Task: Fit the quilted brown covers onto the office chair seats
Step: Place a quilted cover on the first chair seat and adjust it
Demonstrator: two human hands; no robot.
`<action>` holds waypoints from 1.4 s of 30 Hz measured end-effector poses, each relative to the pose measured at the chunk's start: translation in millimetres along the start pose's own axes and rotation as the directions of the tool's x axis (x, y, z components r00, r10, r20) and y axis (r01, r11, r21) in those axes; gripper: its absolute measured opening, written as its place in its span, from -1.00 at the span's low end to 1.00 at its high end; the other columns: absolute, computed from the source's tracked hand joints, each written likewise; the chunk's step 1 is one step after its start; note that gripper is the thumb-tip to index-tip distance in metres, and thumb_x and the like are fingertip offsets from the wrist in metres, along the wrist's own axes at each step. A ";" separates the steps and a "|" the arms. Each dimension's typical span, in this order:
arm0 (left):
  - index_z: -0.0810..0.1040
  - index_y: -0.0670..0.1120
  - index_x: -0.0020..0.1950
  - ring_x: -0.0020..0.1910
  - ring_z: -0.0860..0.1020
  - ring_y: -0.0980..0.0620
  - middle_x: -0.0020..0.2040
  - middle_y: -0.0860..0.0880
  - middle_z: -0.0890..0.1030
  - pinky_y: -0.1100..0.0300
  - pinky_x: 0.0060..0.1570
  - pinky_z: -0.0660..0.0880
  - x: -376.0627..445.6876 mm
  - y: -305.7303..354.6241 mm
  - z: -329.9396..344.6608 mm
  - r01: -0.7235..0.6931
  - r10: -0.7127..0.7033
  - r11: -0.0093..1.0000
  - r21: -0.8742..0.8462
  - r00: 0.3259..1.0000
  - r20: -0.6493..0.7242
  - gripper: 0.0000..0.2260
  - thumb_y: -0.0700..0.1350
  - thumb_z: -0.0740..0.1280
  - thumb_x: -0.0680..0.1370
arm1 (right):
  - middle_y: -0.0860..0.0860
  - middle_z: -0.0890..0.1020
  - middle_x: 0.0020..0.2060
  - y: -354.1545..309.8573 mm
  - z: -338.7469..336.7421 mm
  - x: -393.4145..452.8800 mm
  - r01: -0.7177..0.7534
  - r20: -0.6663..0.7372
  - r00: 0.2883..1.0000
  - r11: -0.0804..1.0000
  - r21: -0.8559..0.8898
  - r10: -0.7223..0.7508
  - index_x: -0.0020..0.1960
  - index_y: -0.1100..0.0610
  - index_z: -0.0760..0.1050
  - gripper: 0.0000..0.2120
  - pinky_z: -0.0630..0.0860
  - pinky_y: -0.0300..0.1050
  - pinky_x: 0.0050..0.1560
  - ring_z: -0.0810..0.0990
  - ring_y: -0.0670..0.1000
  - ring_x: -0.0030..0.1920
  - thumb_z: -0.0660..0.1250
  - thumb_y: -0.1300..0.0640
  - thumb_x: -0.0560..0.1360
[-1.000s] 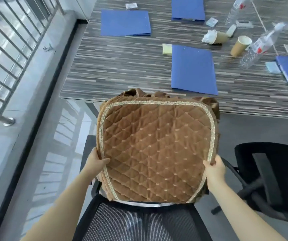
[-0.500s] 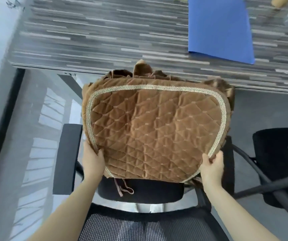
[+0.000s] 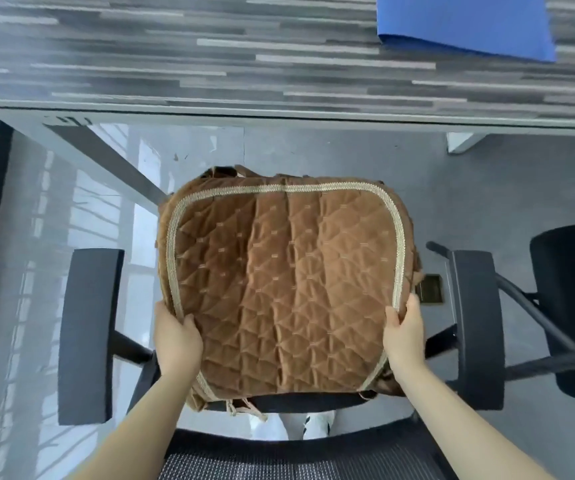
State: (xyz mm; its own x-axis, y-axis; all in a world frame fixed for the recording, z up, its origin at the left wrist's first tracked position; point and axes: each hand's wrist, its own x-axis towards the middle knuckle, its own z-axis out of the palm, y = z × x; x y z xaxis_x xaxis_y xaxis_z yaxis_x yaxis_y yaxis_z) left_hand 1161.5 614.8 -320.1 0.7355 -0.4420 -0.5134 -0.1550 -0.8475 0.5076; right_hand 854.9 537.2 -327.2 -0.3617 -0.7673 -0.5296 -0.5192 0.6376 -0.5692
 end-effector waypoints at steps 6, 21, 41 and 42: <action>0.31 -0.16 0.34 0.23 0.46 -0.29 0.26 -0.20 0.47 -0.15 0.20 0.39 29.6 -4.8 9.8 -0.060 0.059 0.997 0.053 0.998 0.011 -0.68 -0.25 0.20 0.58 | 0.09 0.56 0.19 15.3 3.8 25.4 -0.060 0.004 0.998 0.998 0.017 0.060 0.36 0.11 0.32 -0.70 0.45 0.07 0.18 0.54 0.14 0.17 0.15 0.18 0.63; 0.31 -0.11 0.07 -0.08 0.42 -0.21 0.10 -0.05 0.22 -0.04 -0.06 0.35 37.9 -31.0 19.4 -0.154 0.166 0.960 0.233 0.985 -0.035 -0.87 -0.26 0.05 0.58 | 0.00 0.42 0.19 39.2 12.3 22.6 0.056 -0.030 0.998 0.993 -0.100 -0.059 0.52 0.01 0.21 -0.50 0.37 0.03 0.30 0.45 -0.01 0.17 0.21 0.17 0.61; 0.28 -0.31 0.29 0.29 0.31 -0.31 0.27 -0.35 0.34 -0.12 0.24 0.28 75.0 -10.8 47.8 -0.067 0.080 0.958 0.279 0.996 -0.034 -0.63 -0.24 0.27 0.54 | 0.24 0.30 0.36 6.6 29.7 66.4 -0.105 0.012 0.994 0.977 -0.185 0.109 0.52 0.16 0.10 -0.32 0.41 0.09 0.26 0.40 0.26 0.30 0.35 0.18 0.51; 0.28 -0.31 0.28 0.29 0.30 -0.30 0.26 -0.35 0.34 -0.10 0.23 0.28 77.5 -6.6 46.9 -0.106 0.123 0.958 0.268 0.991 -0.044 -0.64 -0.25 0.27 0.54 | 0.23 0.31 0.35 3.8 29.0 65.4 -0.080 0.005 0.997 0.983 -0.163 0.082 0.51 0.15 0.12 -0.35 0.39 0.05 0.26 0.40 0.24 0.30 0.34 0.19 0.51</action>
State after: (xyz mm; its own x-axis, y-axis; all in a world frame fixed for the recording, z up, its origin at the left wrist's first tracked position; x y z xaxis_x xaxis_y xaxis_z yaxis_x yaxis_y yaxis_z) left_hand 1188.6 572.3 -395.7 0.7392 -0.5292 -0.4165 -0.4034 -0.8432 0.3555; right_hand 851.8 491.4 -382.3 -0.3992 -0.7122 -0.5774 -0.6080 0.6770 -0.4147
